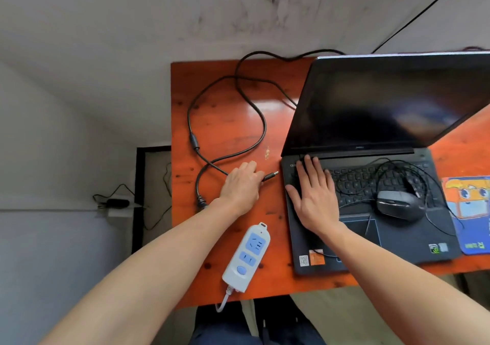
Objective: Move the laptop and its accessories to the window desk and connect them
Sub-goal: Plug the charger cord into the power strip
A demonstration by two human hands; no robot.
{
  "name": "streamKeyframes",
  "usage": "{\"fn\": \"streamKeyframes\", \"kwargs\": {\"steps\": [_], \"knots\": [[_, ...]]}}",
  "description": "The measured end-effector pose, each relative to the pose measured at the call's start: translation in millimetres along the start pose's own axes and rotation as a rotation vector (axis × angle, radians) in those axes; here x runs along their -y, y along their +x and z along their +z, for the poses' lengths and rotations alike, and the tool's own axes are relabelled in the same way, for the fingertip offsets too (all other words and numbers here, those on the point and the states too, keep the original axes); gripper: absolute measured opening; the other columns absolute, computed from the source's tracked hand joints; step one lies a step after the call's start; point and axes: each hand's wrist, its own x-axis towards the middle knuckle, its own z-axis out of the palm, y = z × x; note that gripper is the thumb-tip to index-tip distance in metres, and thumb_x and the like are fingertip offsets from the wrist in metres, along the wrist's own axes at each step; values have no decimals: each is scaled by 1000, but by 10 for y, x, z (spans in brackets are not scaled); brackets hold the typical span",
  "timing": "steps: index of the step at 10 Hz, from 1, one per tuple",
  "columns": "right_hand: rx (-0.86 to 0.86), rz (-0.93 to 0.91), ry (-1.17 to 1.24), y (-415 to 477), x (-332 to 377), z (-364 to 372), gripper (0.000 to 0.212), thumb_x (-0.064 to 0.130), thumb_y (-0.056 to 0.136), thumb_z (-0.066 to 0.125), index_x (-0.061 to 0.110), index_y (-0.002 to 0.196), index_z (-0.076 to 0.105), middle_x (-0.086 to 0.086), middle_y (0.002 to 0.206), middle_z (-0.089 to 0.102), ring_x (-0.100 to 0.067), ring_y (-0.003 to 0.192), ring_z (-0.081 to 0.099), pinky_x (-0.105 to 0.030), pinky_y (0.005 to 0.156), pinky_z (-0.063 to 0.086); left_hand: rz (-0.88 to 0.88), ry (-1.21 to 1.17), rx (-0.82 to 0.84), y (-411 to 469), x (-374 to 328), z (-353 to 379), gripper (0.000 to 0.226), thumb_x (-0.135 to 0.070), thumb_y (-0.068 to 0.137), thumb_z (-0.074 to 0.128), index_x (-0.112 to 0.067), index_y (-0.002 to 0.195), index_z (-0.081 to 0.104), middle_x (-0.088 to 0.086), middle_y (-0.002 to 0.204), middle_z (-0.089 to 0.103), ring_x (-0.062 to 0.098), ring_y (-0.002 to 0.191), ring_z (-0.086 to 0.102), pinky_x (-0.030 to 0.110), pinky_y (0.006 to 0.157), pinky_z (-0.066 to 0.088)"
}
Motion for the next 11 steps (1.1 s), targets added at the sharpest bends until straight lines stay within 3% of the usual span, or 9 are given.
{"fn": "streamKeyframes", "kwargs": {"steps": [3, 8, 10, 11], "knots": [[-47, 10, 14, 2, -19, 66, 63, 51, 97, 32, 12, 147, 38, -9, 158, 28, -23, 149, 15, -44, 118, 16, 30, -105, -138, 146, -46, 112, 24, -9, 90, 51, -11, 108, 67, 8, 97, 52, 26, 93, 47, 34, 77, 37], [-61, 19, 7, 15, -35, 94, 63, 51, 97, 33, 13, 147, 36, -8, 158, 27, -23, 149, 15, -45, 118, 17, 55, -225, -195, 83, -41, 99, 21, -2, 86, 59, -8, 103, 69, 9, 86, 55, 28, 82, 49, 41, 70, 43], [-56, 20, 9, 19, -28, 81, 63, 51, 97, 34, 13, 147, 37, -8, 158, 28, -23, 149, 16, -44, 118, 16, 155, -95, -166, 265, 51, -15, 21, -8, 85, 62, -11, 104, 71, 8, 90, 58, 28, 88, 51, 40, 75, 42], [-54, 20, 9, 19, -36, 88, 63, 51, 97, 34, 14, 147, 37, -8, 158, 27, -23, 149, 15, -45, 118, 17, 152, -57, -165, 306, 119, -47, 17, -21, 88, 64, -10, 98, 71, 6, 92, 58, 26, 91, 51, 38, 78, 42]]}}
